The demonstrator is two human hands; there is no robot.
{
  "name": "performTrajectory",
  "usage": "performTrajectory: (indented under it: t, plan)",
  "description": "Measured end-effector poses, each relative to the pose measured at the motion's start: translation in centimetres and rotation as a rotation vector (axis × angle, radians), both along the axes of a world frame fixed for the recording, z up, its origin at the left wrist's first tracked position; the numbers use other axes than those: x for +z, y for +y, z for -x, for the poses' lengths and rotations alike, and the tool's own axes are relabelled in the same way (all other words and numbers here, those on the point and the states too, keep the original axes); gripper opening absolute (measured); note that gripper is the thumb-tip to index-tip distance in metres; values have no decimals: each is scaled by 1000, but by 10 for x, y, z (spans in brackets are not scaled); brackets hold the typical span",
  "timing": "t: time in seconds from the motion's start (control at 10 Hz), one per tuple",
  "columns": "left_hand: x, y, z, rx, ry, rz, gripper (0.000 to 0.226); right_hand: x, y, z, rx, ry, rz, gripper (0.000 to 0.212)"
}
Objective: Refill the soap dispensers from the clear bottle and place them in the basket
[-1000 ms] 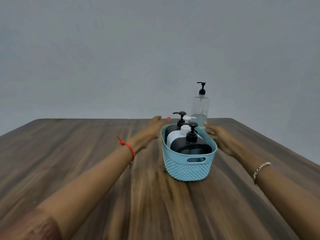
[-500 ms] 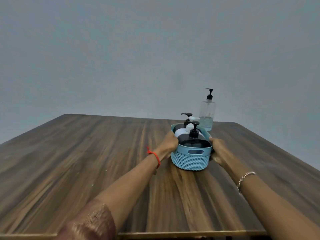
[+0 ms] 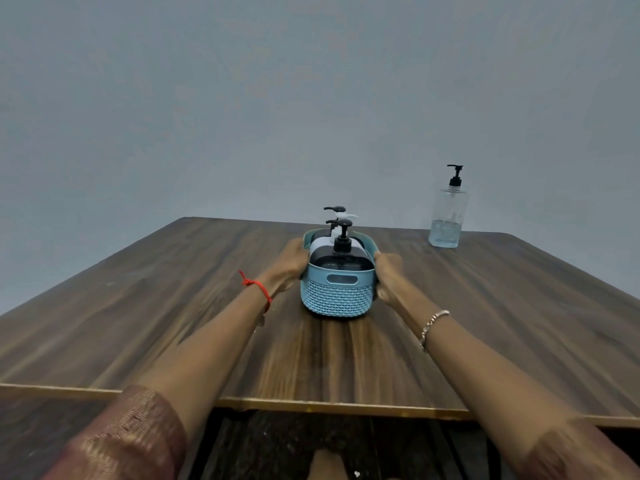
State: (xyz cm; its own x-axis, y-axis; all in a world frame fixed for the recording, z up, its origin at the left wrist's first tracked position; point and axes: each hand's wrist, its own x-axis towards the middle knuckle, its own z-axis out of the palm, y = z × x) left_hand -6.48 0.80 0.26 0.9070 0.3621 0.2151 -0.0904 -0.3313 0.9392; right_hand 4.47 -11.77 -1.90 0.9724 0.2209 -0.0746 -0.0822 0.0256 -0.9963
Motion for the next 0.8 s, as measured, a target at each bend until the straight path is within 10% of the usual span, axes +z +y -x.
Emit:
performTrajectory:
  t: [0.3, 0.6, 0.8]
  plan:
    - [-22, 24, 5, 82, -10, -74, 30, -4, 10, 23, 82, -41, 82, 28]
    - [-69, 35, 1, 239, 5, -402, 88, -31, -8, 56, 36, -672, 449, 62]
    - [-77, -11, 54, 306, -87, -647, 68, -64, -34, 92, 10, -946, 850, 57]
